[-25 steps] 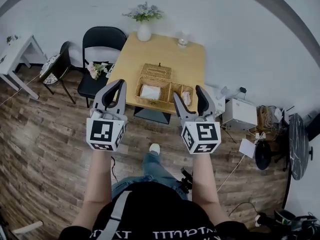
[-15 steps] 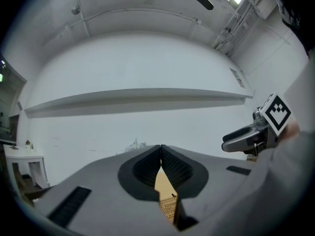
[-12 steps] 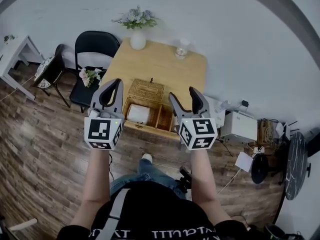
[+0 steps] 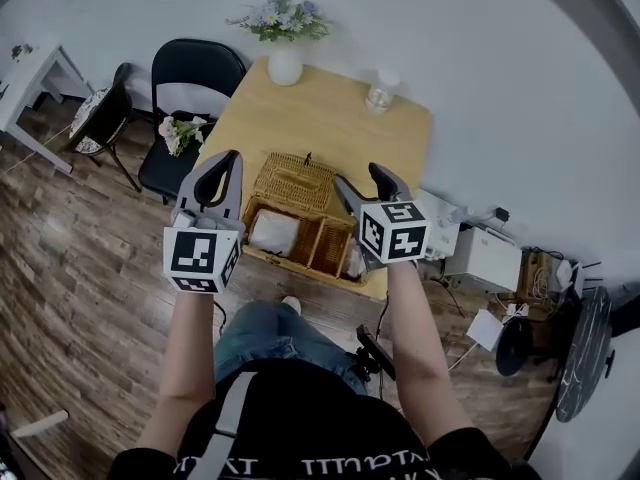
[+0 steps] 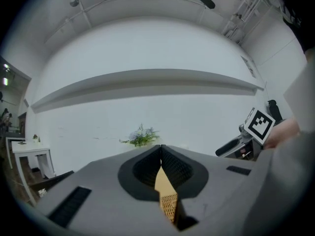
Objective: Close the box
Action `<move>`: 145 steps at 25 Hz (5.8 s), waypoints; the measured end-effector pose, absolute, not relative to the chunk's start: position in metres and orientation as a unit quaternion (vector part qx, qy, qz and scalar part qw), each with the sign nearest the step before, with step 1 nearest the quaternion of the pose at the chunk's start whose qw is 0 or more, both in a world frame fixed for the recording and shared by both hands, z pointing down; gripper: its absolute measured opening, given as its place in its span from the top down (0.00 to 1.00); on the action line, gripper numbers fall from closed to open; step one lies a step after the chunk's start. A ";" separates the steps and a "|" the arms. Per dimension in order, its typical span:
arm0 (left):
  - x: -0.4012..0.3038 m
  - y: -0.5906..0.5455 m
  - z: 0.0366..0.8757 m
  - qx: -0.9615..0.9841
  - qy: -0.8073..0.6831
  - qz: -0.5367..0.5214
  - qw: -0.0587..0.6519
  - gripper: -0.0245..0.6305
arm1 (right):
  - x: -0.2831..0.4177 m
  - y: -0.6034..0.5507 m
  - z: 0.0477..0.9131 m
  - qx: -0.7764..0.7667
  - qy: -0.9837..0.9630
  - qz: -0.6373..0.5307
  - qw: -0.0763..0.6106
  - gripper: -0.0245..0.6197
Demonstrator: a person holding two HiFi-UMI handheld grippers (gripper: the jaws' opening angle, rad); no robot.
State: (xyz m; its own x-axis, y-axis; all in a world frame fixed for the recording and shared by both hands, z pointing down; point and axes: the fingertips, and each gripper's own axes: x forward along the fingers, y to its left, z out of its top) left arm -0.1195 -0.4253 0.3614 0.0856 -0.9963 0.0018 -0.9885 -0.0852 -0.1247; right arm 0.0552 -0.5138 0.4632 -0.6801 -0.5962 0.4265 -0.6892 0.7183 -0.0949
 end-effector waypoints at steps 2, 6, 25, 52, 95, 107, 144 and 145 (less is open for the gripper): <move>-0.123 -0.431 0.366 -0.735 0.675 -0.048 0.044 0.95 | 0.049 -0.522 0.481 0.337 -0.906 0.148 0.210 0.47; -0.131 -0.444 0.368 -0.735 0.675 -0.051 0.042 0.94 | 0.038 -0.533 0.516 0.297 -0.897 0.205 0.257 0.47; -0.169 -0.454 0.388 -0.726 0.681 -0.095 0.020 0.94 | 0.015 -0.552 0.621 0.194 -0.789 0.522 0.261 0.60; -0.155 -0.431 0.382 -0.724 0.685 -0.069 0.042 0.94 | 0.012 -0.544 0.530 0.287 -0.905 0.189 0.251 0.72; -0.161 -0.361 0.325 -0.783 0.616 -0.028 0.081 0.95 | 0.016 -0.395 0.487 0.206 -0.888 0.100 0.399 0.79; -0.186 -0.346 0.331 -0.772 0.631 -0.026 0.071 0.94 | 0.016 -0.336 0.537 0.091 -0.854 0.085 0.506 0.71; -0.179 -0.252 0.328 -0.796 0.600 0.003 0.080 0.94 | 0.010 -0.265 0.383 0.407 -0.886 0.006 0.220 0.94; -0.177 -0.252 0.323 -0.795 0.600 0.005 0.085 0.94 | 0.012 -0.265 0.373 0.416 -0.886 0.000 0.204 0.94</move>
